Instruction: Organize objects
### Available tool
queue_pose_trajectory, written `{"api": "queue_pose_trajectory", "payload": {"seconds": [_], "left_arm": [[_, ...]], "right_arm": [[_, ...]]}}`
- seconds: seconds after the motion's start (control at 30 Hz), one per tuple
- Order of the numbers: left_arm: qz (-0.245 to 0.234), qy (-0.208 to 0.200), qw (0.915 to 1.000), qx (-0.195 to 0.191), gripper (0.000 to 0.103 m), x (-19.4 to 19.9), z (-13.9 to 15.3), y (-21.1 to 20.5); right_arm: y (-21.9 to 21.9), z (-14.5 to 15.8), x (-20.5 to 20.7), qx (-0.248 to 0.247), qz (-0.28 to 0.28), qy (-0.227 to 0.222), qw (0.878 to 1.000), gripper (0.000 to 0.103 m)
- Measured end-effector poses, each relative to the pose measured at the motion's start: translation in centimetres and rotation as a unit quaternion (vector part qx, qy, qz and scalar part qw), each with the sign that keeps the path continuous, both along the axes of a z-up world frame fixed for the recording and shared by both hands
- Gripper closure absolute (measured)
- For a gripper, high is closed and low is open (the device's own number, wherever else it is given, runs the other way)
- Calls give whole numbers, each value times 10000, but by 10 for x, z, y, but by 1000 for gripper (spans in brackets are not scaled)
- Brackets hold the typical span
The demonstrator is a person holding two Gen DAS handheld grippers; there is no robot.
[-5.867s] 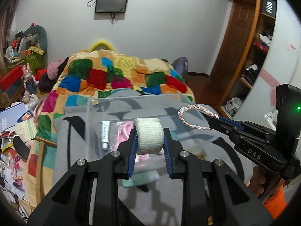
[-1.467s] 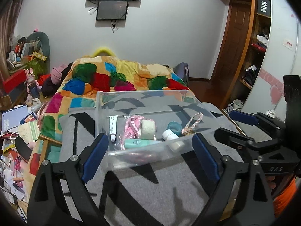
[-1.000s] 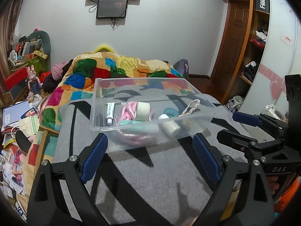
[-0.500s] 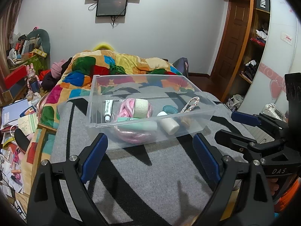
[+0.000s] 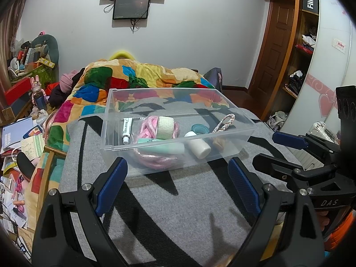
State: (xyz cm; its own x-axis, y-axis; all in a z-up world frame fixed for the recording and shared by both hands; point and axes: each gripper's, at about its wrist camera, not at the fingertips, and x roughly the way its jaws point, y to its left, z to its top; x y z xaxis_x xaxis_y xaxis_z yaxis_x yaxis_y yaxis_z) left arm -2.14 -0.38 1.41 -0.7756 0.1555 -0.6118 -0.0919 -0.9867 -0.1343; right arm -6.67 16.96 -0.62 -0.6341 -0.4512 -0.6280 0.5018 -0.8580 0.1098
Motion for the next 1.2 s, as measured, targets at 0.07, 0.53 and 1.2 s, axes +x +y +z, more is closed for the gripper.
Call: {"api": "queue_pose_trajectory", "payload": {"seconds": [0.07, 0.53, 1.2], "left_arm": [[-5, 0, 10000, -1, 10, 0, 0, 0], [-14, 14, 10000, -3, 10, 0, 1, 2], [-27, 20, 10000, 70, 10, 4, 5, 1]], "right_arm": [[0, 0, 0, -3, 1, -3, 10000, 20], [0, 0, 0, -4, 3, 4, 10000, 20], [1, -1, 0, -8, 2, -7, 10000, 20]]}}
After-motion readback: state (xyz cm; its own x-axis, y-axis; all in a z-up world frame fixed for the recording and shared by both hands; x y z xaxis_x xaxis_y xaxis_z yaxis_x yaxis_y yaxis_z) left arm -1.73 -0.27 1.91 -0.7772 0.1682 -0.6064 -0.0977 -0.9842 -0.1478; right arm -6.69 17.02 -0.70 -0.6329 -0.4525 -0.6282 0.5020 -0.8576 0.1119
